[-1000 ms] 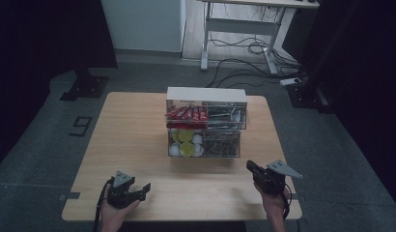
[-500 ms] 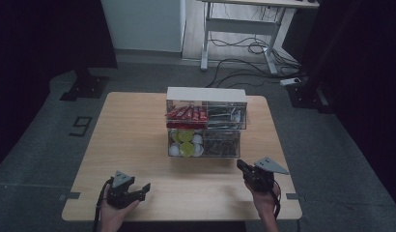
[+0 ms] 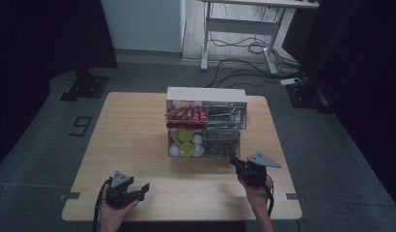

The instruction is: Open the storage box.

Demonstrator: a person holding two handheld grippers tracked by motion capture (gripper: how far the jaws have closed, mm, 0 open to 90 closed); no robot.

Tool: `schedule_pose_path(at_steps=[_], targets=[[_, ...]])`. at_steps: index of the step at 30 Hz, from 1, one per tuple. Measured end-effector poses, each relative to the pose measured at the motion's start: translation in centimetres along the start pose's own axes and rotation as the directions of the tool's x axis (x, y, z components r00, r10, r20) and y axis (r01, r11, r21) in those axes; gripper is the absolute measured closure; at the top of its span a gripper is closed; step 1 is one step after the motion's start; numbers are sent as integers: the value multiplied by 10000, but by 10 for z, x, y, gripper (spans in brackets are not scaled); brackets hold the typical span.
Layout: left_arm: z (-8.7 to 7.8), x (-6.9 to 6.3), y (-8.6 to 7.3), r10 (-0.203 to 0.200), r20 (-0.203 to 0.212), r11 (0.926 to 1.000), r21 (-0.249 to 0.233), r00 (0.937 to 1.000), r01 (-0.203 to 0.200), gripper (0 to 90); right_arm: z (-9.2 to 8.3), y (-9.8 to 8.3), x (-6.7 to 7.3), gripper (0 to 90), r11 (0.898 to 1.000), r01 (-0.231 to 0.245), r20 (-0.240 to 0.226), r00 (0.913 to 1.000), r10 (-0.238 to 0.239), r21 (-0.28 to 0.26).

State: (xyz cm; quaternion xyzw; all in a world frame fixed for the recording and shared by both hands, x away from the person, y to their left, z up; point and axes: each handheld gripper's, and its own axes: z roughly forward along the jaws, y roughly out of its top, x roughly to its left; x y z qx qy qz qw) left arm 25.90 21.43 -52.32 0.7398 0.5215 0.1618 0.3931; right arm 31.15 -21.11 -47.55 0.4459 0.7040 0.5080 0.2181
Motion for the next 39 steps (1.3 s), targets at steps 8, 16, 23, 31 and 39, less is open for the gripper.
schedule_pose_path(at_steps=[8, 16, 23, 31, 39], targets=[[2, 0, -1, 3, -9, 10000, 89, 10000, -3, 287, 19, 0, 3, 883, 9998, -26, -184, 9998, 30, 201], [4, -2, -1, 60, 18, 9999, 149, 10000, -60, 285, 28, 0, 5, 883, 9995, -45, -217, 9998, 51, 302], [6, -3, -3, 124, 63, 9996, 258, 9999, -125, 284, 30, -5, 7, 883, 9995, -62, -310, 9995, 72, 324], [6, -4, -2, 151, 69, 9996, 222, 9999, -152, 284, 32, -13, 8, 883, 9986, -34, -354, 9994, 53, 528], [7, -4, -3, 158, 91, 9995, 286, 9998, -160, 283, 38, -20, 8, 883, 9963, 34, -329, 9995, -6, 854]])
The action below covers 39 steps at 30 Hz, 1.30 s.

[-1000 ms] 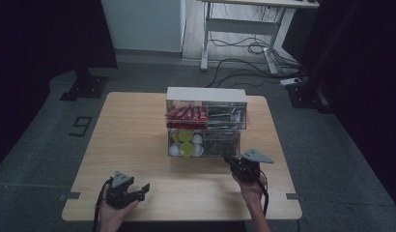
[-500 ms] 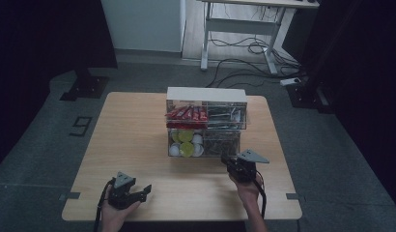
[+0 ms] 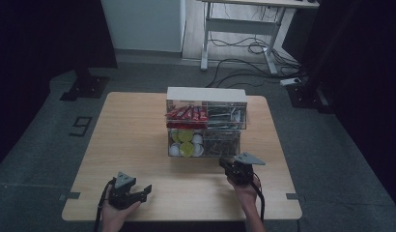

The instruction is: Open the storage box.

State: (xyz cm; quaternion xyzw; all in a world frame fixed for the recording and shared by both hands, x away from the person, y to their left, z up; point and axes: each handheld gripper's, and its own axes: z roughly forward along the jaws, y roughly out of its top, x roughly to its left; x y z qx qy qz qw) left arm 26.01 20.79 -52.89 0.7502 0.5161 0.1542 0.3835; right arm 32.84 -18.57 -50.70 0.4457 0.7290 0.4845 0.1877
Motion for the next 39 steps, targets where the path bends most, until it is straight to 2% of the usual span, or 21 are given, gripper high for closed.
schedule_pose_path(at_steps=[7, 14, 39], targets=[[0, 0, 0, -10, -35, 10000, 25, 10000, 11, 283, 5, -6, -6, 884, 9997, -131, 136, 9998, 128, 188], [2, 0, 0, 20, -58, 9999, 107, 10000, -19, 284, 3, -6, -12, 888, 9997, -242, 240, 9994, 240, 88], [3, -1, 0, 34, -83, 9999, 154, 10000, -33, 283, -4, -3, -15, 889, 9996, -245, 427, 9988, 252, -162]])
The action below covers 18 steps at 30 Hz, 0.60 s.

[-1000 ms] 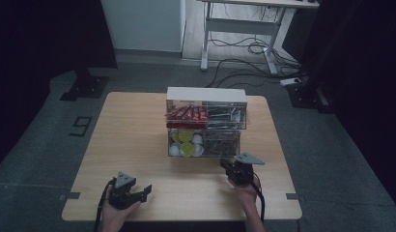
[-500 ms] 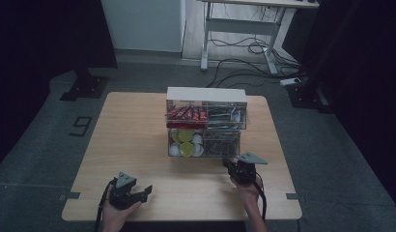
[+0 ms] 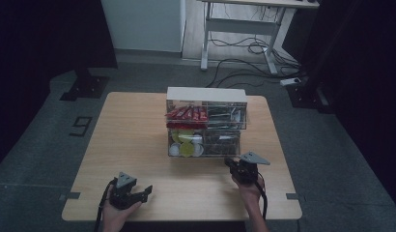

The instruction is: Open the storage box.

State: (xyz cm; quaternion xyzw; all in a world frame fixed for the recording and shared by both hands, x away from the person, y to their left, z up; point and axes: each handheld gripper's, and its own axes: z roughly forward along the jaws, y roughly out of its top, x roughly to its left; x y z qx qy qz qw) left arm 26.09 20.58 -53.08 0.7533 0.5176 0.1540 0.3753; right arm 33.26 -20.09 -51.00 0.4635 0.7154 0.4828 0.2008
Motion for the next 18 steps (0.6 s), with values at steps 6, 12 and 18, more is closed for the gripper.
schedule_pose_path(at_steps=[6, 12, 18], targets=[[0, 0, 0, 12, -6, 10000, -5, 10000, -12, 283, -3, 5, 1, 889, 9998, 92, 19, 10000, -91, -184], [0, 0, 0, 25, -14, 10000, 38, 10000, -25, 283, -3, 7, 1, 889, 9995, 80, 28, 10000, -79, -294], [1, -1, 0, 29, -16, 10000, 43, 10000, -29, 283, -5, 11, 1, 889, 9990, 99, 23, 9999, -99, -432]])
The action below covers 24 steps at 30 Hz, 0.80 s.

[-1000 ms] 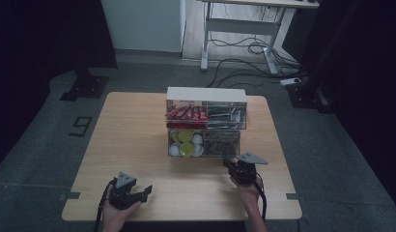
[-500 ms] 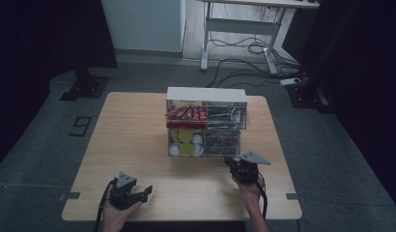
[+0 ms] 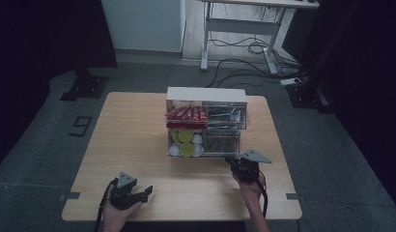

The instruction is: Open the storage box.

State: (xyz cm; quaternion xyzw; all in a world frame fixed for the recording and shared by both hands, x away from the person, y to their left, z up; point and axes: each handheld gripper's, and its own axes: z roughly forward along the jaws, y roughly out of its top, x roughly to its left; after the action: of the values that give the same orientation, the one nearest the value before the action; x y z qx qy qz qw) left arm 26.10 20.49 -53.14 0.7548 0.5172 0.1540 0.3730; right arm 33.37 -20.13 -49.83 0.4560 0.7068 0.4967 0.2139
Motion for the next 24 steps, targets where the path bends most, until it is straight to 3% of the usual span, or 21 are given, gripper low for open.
schedule_pose_path(at_steps=[24], targets=[[-1, 4, 0, -102, -96, 9999, -5, 9999, 102, 283, -1, 23, 0, 889, 9983, 112, 38, 9999, -110, -571]])
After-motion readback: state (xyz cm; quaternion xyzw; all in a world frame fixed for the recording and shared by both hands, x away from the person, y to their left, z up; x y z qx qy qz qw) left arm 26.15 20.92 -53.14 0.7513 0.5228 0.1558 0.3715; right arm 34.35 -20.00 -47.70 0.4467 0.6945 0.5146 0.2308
